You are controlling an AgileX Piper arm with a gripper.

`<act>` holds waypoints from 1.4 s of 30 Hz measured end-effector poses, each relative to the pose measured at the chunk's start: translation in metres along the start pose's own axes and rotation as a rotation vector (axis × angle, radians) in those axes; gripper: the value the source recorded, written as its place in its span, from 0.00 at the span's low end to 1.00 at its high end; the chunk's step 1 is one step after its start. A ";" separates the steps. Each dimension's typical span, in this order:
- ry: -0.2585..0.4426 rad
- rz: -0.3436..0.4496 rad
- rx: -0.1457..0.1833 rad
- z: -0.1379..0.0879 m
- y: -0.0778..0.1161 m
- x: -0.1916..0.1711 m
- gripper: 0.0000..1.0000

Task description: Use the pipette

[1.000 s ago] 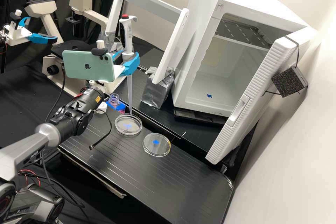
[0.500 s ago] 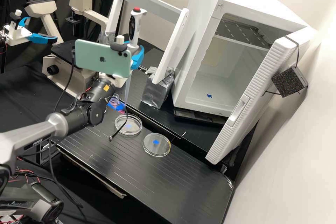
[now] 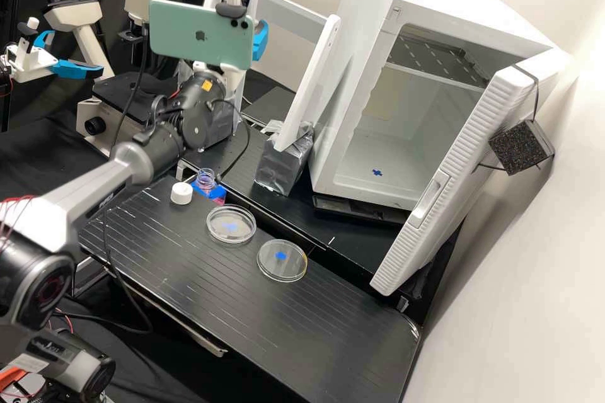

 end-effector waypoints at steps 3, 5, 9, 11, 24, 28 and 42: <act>-0.032 -0.032 -0.028 0.000 -0.004 0.018 0.00; -0.062 -0.042 -0.035 0.002 -0.005 0.030 0.00; -0.130 -0.062 -0.034 0.013 -0.009 0.045 0.00; -0.154 -0.069 -0.034 0.016 -0.010 0.047 0.00; -0.159 -0.044 -0.038 0.013 -0.001 0.056 0.00; -0.153 -0.061 -0.023 0.010 -0.007 0.060 0.00; -0.171 -0.082 0.064 0.010 -0.016 0.066 0.00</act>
